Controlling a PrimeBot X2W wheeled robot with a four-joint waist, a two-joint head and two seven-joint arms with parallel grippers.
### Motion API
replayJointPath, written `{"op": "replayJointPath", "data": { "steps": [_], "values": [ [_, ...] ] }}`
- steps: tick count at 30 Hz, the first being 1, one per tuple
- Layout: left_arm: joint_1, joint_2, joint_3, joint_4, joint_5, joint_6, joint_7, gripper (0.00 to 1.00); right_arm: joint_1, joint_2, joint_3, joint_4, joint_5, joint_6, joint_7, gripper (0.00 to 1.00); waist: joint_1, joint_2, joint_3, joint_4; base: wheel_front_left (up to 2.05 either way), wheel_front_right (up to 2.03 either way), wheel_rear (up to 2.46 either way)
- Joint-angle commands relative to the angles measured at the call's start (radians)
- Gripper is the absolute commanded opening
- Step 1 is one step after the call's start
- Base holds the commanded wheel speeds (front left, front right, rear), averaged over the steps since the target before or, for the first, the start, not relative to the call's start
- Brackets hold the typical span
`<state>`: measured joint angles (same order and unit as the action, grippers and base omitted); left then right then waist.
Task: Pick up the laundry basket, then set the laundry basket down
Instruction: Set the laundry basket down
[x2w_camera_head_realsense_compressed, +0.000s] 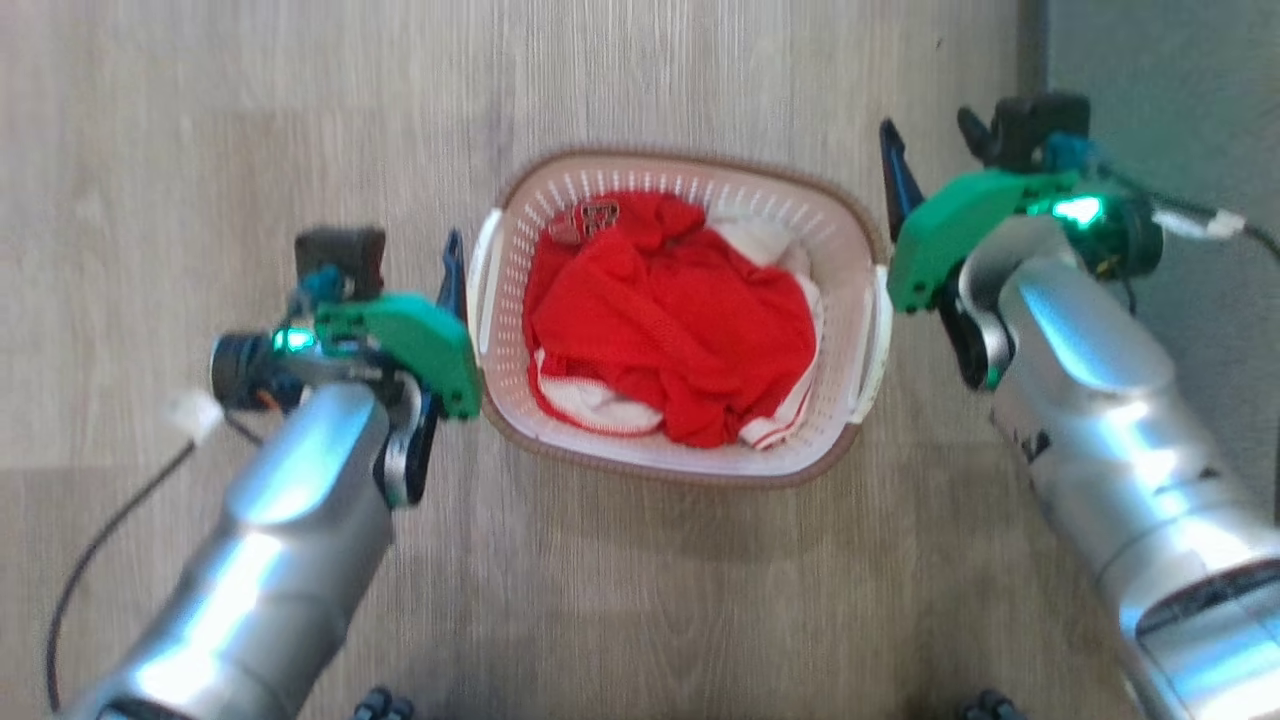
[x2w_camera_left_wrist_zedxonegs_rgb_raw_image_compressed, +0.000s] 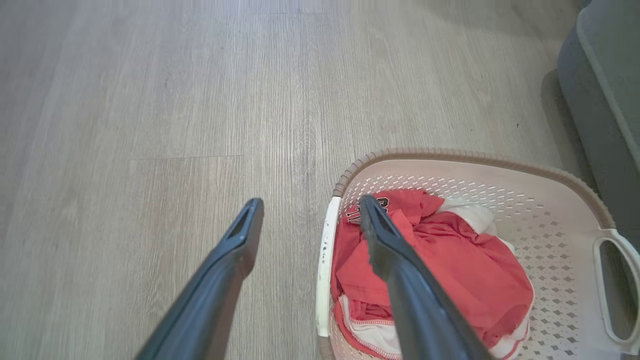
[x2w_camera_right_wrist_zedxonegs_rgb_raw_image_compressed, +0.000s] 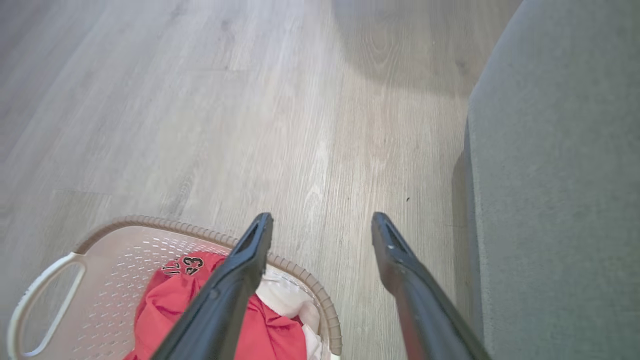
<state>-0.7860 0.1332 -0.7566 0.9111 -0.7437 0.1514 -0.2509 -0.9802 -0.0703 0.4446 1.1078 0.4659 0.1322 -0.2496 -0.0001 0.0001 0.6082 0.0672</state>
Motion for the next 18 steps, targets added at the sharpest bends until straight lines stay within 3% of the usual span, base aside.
{"op": "replayJointPath", "data": {
  "steps": [1,9,18],
  "values": [
    [0.036,0.044,0.062,-0.05,0.038,0.009,-0.011,1.0,0.067,0.02,-0.013,-0.044,-0.025,-0.002,-0.012,1.0,0.0001,-0.0001,-0.088,-0.002,0.0,0.0,0.0],
    [0.319,0.048,0.291,-0.291,0.254,-0.003,-0.011,1.0,0.307,0.02,-0.142,-0.252,-0.11,-0.002,-0.012,1.0,0.0001,-0.0001,-0.312,0.002,0.0,0.0,0.0],
    [0.556,0.018,0.455,-0.495,0.392,-0.035,-0.011,1.0,0.547,0.02,-0.208,-0.502,-0.137,-0.002,-0.012,1.0,0.0001,-0.0001,-0.485,-0.003,0.0,0.0,0.0]
  ]
}}
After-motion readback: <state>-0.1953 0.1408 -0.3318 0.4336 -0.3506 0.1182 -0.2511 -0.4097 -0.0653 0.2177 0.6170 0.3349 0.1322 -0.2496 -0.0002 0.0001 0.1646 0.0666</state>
